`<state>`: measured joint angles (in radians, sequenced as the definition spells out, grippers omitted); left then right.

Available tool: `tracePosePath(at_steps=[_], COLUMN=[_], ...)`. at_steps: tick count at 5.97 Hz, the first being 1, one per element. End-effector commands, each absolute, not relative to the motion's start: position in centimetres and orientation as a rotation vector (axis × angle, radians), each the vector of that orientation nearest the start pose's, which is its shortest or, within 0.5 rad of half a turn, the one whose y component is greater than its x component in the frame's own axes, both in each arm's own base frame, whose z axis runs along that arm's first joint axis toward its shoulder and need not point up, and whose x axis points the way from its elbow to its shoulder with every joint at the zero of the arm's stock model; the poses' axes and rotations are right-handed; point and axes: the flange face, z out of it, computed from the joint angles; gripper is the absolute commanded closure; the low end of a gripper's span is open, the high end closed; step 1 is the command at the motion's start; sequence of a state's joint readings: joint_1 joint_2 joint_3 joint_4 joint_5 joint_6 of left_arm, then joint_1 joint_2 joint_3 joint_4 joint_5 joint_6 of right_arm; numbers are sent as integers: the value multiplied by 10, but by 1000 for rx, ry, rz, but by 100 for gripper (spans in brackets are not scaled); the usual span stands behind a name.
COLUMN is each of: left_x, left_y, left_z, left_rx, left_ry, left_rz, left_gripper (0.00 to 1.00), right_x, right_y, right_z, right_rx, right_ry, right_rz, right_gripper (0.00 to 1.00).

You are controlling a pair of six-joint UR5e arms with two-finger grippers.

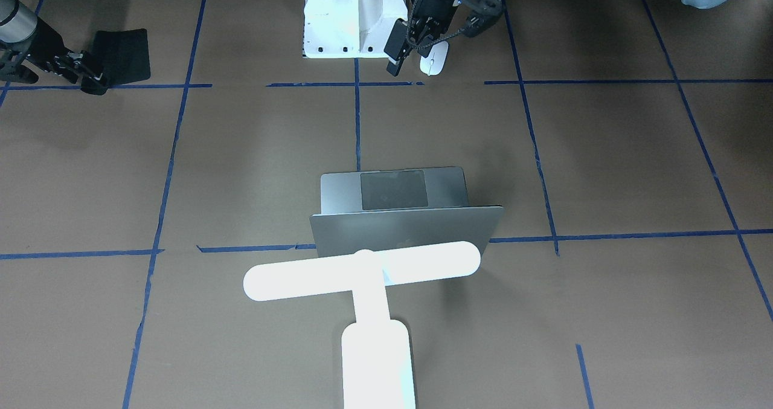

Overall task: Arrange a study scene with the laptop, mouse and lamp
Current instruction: 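Release the laptop with the left gripper while the right arm reaches the mouse pad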

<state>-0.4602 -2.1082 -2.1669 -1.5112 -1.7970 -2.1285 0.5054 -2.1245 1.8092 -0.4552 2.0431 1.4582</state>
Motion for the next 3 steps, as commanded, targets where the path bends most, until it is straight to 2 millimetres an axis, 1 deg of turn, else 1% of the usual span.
tracePosePath(at_steps=[1, 2, 3], left_x=[412, 412, 412], left_y=[-328, -328, -329], left_z=[132, 132, 133], left_rx=[-260, -260, -260], left_ry=[1090, 1088, 1084], left_rz=[-791, -791, -793], left_gripper=[0, 0, 0], right_x=[-205, -209, -232], right_y=[-212, -214, -228], right_z=[638, 626, 603], right_rx=[-190, -181, -189], right_ry=[-885, -941, -1009], right_rz=[166, 164, 230], right_gripper=[100, 100, 100])
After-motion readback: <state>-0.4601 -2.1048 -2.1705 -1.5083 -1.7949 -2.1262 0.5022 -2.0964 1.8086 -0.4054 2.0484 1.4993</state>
